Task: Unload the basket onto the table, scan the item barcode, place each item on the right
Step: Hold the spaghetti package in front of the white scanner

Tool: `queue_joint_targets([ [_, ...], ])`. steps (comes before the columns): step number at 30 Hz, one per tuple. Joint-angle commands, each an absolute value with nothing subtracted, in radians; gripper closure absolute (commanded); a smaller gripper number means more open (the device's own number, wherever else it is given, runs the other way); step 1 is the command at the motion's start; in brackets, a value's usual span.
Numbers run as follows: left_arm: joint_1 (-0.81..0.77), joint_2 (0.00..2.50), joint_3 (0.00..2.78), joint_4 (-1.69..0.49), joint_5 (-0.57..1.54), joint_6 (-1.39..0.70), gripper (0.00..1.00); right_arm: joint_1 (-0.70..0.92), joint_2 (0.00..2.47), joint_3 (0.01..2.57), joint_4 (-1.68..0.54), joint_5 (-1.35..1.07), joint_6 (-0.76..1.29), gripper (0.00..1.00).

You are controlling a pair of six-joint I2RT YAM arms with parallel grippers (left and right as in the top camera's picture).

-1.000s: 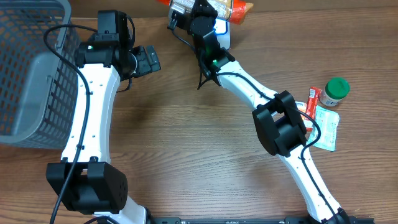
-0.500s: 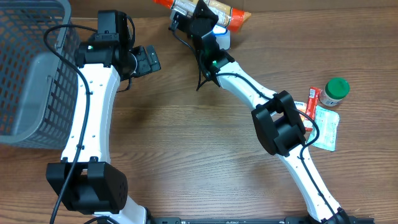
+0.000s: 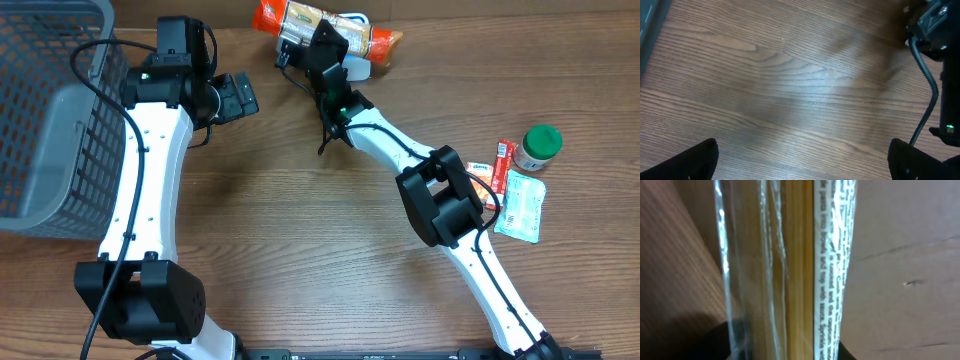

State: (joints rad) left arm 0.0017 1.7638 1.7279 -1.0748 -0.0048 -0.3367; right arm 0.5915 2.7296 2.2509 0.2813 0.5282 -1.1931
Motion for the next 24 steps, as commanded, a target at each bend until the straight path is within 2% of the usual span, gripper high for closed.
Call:
queue_joint_targets([
  [1,-0.001,1.772,1.731,-1.073,-0.011,-0.325,0.0,0.594,2.694,2.29,0.351,0.535,-1.177,0.97],
  [6,-0.001,1.772,1.731,-1.073,-0.01,-0.325,0.0,0.605,2.677,2.291,0.431,0.628,-1.169,0.97],
  [16,-0.001,1.772,1.731,-1.073,-0.01,-0.325,0.0,0.609,2.637,2.291,0.392,0.643,-1.077,0.97],
  [20,-0.001,1.772,1.732,-1.073,-0.01,-0.325,0.0,0.609,2.619,2.291,0.49,0.715,-1.053,0.97],
  [24,-0.001,1.772,1.731,-1.073,-0.011,-0.325,0.01,0.609,2.54,2.291,0.366,0.716,-1.049,0.97],
])
